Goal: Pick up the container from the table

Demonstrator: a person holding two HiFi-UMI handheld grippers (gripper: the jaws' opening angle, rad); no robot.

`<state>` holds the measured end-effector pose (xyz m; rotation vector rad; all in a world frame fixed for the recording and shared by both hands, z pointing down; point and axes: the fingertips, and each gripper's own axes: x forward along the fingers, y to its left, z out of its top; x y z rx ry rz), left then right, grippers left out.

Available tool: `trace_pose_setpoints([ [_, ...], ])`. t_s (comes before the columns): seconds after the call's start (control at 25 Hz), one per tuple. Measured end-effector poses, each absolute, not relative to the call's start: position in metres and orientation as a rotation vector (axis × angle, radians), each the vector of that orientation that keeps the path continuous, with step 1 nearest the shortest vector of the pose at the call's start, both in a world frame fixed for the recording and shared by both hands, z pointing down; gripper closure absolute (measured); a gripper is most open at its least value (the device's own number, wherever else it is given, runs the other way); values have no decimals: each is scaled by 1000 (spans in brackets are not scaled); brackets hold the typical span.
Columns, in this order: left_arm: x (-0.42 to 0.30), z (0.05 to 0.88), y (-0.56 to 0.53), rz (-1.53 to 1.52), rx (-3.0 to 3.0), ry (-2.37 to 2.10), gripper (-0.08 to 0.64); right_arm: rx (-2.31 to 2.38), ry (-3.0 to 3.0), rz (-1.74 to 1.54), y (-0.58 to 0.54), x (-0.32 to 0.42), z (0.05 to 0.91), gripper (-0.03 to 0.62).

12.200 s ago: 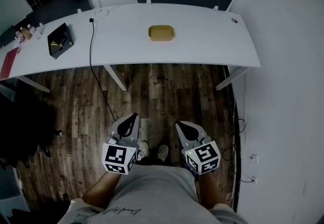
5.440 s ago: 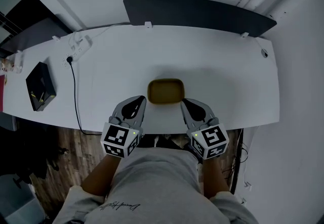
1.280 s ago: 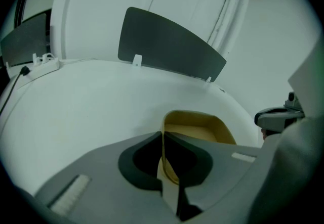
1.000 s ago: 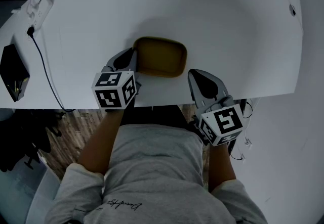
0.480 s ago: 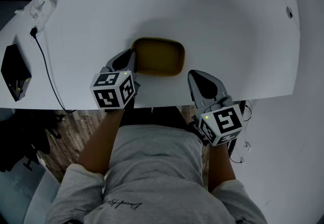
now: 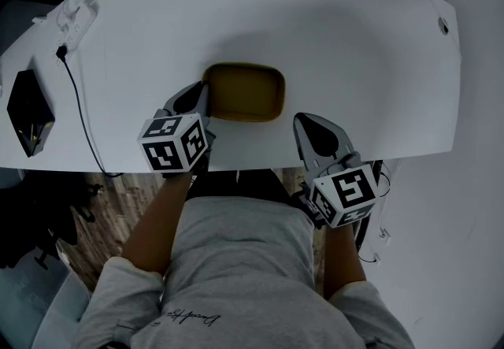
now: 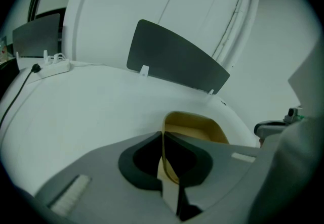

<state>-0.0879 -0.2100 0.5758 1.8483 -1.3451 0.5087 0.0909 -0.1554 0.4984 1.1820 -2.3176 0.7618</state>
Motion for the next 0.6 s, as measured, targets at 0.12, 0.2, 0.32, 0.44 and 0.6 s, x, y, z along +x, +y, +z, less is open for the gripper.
trace_pose_setpoints([
  [0.12,-91,569,-209,497,1851,-1350,548,1191,-2325,745,-156,91,493,577],
  [0.2,-92,565,-209,496,1860,-1356,548,1198,-2330,733,-157,92,489,577],
  [0.32,-92,555,-211,493,1880,-1364,548,1206,-2335,709,-160,94,482,577],
  [0.44,-94,547,-213,477,1890,-1356,548,1216,-2342,687,-161,93,474,577],
  [0.6,-97,534,-212,461,1899,-1357,548,1229,-2350,657,-161,94,462,577],
])
